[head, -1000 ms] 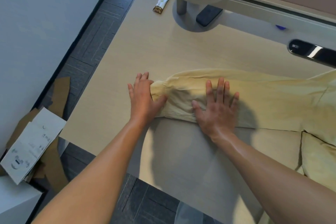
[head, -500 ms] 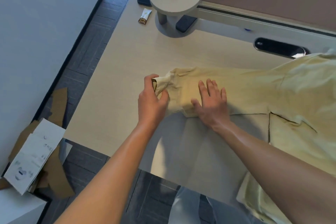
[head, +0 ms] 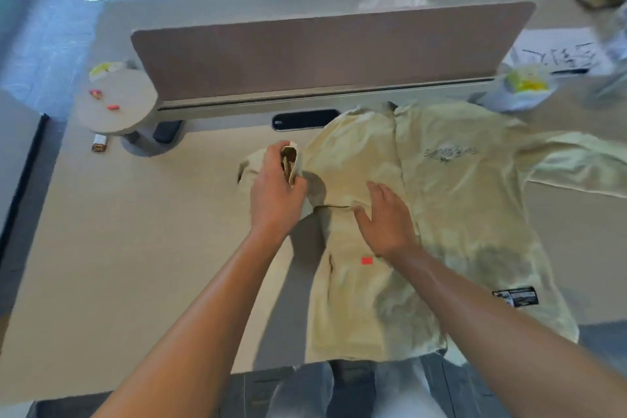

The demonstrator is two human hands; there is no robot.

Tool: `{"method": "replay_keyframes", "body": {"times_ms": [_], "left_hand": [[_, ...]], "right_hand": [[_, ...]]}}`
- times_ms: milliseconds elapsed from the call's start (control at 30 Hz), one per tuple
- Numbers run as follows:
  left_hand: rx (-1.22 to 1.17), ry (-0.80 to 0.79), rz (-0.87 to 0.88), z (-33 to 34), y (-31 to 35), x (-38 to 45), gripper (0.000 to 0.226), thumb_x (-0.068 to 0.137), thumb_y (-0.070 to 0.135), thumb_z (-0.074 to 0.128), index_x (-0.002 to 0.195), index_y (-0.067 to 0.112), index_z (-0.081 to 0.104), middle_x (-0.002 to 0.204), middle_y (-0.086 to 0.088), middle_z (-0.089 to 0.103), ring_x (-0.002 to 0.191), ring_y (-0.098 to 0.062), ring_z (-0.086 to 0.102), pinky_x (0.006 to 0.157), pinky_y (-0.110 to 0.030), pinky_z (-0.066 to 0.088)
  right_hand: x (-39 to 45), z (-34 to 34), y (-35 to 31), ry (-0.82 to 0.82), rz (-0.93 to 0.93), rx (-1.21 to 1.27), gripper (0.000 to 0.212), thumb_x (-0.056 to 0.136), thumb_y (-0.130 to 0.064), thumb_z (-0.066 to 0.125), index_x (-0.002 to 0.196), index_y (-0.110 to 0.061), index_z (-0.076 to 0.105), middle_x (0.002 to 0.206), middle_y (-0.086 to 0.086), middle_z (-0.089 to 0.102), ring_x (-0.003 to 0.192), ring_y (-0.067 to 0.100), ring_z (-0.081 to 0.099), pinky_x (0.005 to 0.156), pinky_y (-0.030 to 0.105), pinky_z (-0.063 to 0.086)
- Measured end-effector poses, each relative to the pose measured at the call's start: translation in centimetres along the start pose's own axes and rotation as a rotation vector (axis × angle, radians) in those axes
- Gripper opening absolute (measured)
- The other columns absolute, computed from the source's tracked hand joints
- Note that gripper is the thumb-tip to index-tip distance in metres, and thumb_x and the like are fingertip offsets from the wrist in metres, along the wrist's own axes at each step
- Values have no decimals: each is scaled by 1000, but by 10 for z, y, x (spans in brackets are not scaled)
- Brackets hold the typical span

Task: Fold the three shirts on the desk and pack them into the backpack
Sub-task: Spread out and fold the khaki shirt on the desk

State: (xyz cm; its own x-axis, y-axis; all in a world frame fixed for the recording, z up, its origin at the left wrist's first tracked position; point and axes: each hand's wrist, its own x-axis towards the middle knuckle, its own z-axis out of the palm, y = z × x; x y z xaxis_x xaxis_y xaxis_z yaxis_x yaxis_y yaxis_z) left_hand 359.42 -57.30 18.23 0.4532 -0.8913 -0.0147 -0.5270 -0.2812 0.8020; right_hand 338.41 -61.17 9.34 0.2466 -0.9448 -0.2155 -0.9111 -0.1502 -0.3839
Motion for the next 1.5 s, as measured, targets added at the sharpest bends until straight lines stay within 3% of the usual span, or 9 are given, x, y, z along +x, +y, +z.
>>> {"method": "replay_keyframes", "body": {"times_ms": [167,267,467,633,800,933,1067,1300,1500], "left_hand": [[-12,-115,56,107,92,5,54,90,11,61,137,33,46,120,5,64,96,-23,62,83,-43,55],[13,-164,87,181,143,5,56,91,12,62,140,33,45,120,2,63,97,-23,63,83,-41,55],[76,-266,140,332,228,-1,61,89,9,63,145,26,46,92,15,54,91,-20,58,72,-34,47],[78,-552,34,422,236,-22,71,95,32,66,158,35,33,127,9,62,111,-12,63,86,-31,49],[182,-518,-64,430,197,-22,57,99,30,55,154,28,42,148,2,54,135,-18,51,108,-38,45],[345,-437,-3,419,161,0,56,98,30,56,152,22,44,147,-3,51,141,-23,40,113,-41,40],[651,-470,126,416,123,22,60,103,41,46,159,27,32,168,-8,25,158,-30,14,126,-56,15],[860,-540,315,429,51,41,65,106,58,11,165,35,-5,172,-2,-20,158,-26,-20,119,-73,-6],[896,-508,360,435,41,42,69,104,63,5,164,34,-12,170,-3,-28,156,-26,-28,118,-72,-12]], "right_hand": [[-14,-55,106,9,142,41,63,104,-41,52,157,-12,38,160,13,41,146,32,40,119,43,33],[-13,-81,169,7,199,72,61,104,-40,52,157,-12,38,159,11,41,145,32,40,119,44,33],[-4,-120,291,4,306,176,57,102,-36,52,153,-11,41,151,9,46,137,31,43,114,43,33],[1,-130,359,-23,396,175,55,105,-36,49,154,-12,38,155,8,43,139,29,42,114,42,32],[17,-123,376,-16,393,184,51,102,-31,53,148,-11,42,150,10,46,132,33,46,108,45,36],[39,-111,357,64,254,130,59,100,-29,56,153,-11,38,165,16,29,152,35,28,124,48,26],[70,-92,326,110,6,-73,60,106,-36,42,159,-10,33,170,16,23,160,31,13,131,50,10],[103,-35,349,48,88,-252,66,109,-47,21,167,-17,17,176,7,6,162,25,-1,129,58,6],[108,-25,359,56,62,-273,70,109,-55,20,168,-21,3,176,4,-6,161,22,-11,129,57,0]]}}
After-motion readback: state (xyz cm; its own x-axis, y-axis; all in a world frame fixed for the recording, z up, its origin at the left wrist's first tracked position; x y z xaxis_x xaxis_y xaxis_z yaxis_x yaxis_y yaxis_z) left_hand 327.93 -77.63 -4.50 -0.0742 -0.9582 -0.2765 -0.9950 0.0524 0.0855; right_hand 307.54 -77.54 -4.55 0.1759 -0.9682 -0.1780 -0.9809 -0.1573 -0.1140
